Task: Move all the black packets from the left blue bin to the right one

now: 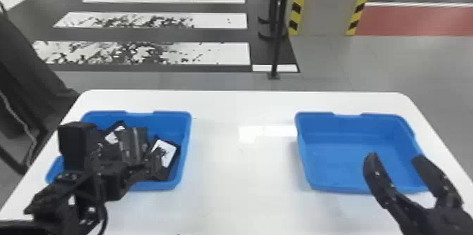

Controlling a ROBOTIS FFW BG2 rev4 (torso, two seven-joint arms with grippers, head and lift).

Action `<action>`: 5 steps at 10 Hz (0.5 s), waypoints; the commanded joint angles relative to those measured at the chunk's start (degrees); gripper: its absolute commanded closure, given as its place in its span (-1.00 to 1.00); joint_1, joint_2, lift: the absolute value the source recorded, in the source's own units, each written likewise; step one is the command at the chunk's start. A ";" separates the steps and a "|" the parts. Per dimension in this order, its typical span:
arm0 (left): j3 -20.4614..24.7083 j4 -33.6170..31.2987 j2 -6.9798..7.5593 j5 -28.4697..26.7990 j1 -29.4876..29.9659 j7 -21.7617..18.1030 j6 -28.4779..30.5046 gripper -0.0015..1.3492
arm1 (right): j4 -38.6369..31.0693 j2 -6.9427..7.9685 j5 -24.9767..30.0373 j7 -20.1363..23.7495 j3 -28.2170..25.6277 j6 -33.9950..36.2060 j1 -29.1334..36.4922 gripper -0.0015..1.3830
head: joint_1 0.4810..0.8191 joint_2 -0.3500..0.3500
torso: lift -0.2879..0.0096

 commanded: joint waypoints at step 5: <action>-1.87 9.14 2.80 -3.63 -10.98 -4.83 11.72 -0.73 | 0.04 0.00 0.12 0.00 -0.12 0.00 -0.16 -0.70 | 0.27 0.05 | -0.01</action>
